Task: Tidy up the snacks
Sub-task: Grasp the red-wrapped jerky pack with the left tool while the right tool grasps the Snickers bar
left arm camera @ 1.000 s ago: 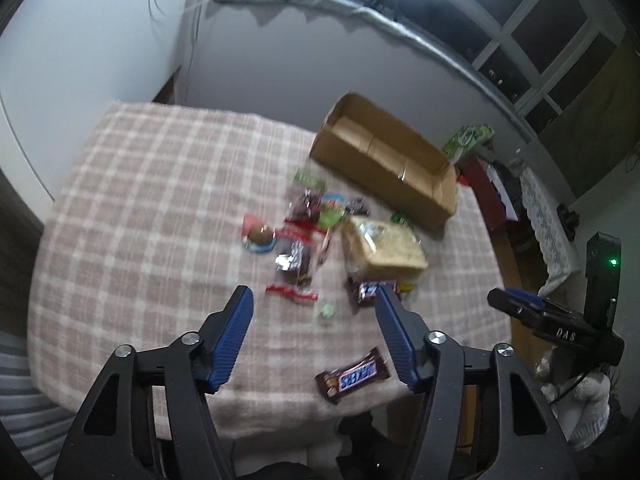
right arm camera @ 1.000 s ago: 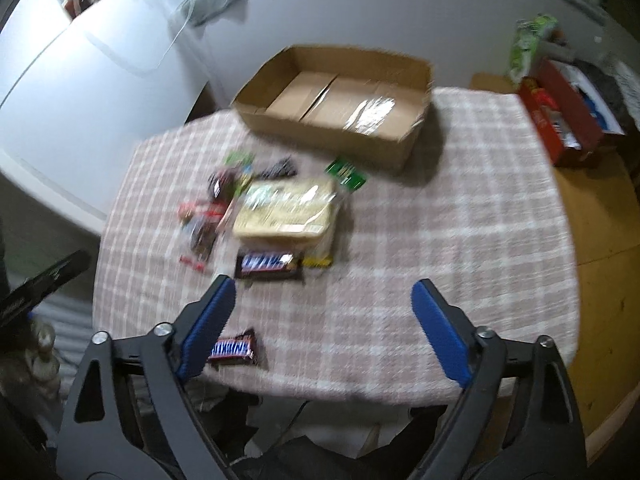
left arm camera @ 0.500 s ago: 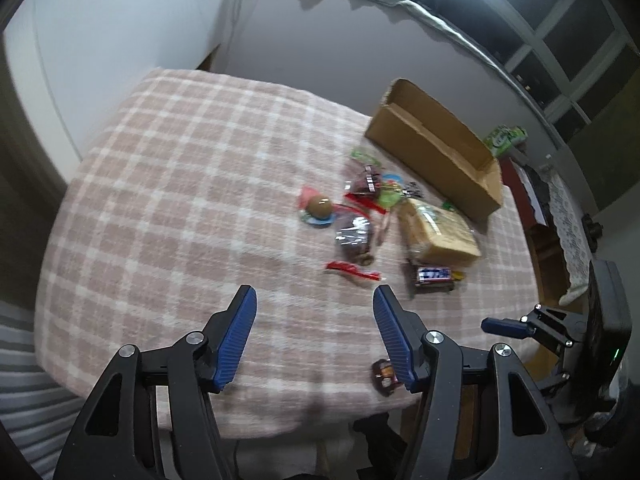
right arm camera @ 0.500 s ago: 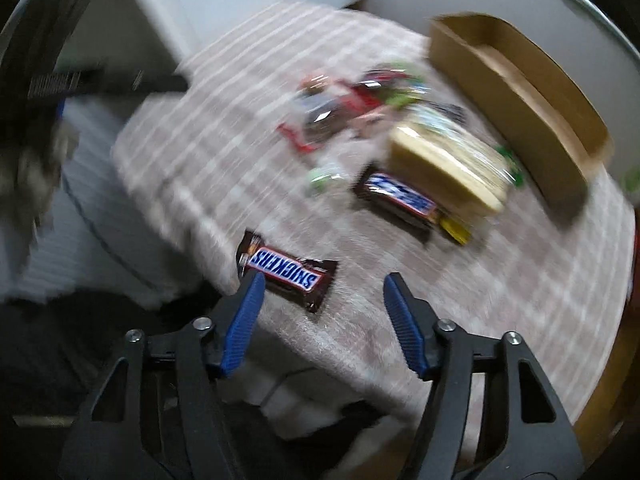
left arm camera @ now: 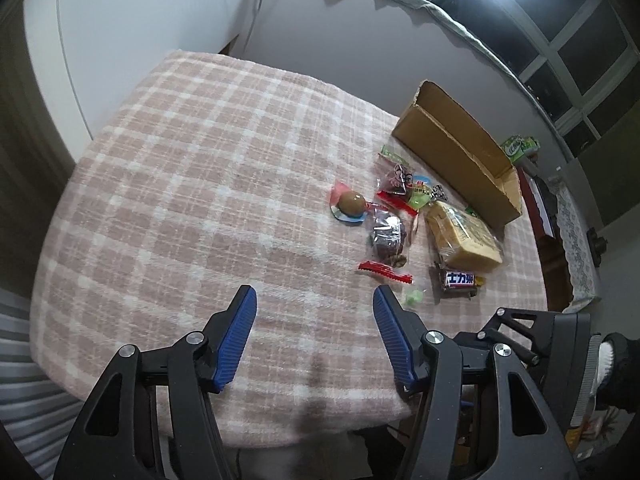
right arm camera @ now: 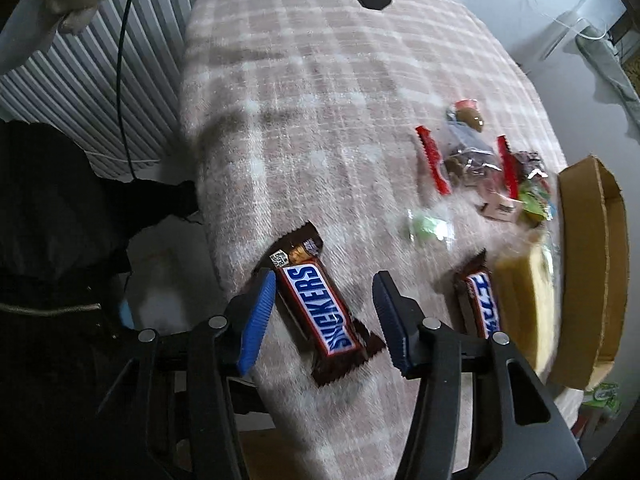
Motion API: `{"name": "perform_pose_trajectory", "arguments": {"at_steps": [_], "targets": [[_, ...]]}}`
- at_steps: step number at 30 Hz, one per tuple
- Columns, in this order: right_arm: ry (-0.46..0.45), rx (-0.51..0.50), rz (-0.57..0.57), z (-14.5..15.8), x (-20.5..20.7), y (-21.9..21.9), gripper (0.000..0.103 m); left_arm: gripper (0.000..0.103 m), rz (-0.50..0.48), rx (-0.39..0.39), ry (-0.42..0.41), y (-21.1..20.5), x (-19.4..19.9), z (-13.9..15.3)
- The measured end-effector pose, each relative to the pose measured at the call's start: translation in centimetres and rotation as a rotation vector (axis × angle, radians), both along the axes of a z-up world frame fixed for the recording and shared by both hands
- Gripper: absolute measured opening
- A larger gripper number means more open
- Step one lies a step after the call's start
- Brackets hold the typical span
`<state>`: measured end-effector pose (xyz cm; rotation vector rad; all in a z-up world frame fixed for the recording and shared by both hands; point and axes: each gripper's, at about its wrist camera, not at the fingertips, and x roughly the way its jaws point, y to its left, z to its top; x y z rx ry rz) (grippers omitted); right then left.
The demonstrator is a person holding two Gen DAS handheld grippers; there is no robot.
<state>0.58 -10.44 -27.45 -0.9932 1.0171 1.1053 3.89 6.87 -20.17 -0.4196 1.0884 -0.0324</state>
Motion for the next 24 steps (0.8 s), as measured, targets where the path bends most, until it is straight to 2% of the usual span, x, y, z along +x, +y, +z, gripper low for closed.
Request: {"name": "perform_pose_trajectory", "arguments": {"at_steps": [4, 7, 12, 16, 24], "targets": [[0.034, 0.022, -0.035, -0.5, 0.3, -0.3, 0.053, 0.060, -0.007, -0.012, 0.004, -0.3, 0.4, -0.5], [0.101, 0.048, -0.128, -0.7, 1.5, -0.8, 0.053, 0.060, -0.011, -0.020, 0.005, -0.4, 0.6, -0.8], [0.151, 0.089, -0.250, -0.9, 3.7, -1.8, 0.047, 0.060, -0.007, -0.027, 0.005, -0.3, 0.7, -1.0], [0.193, 0.111, -0.341, -1.0, 6.0, -2.5, 0.046, 0.058, -0.025, -0.049, 0.008, -0.7, 1.1, -1.2], [0.232, 0.157, -0.650, -1.3, 9.9, -5.8, 0.046, 0.058, -0.111, -0.067, -0.001, -3.8, 4.0, -2.0]]}}
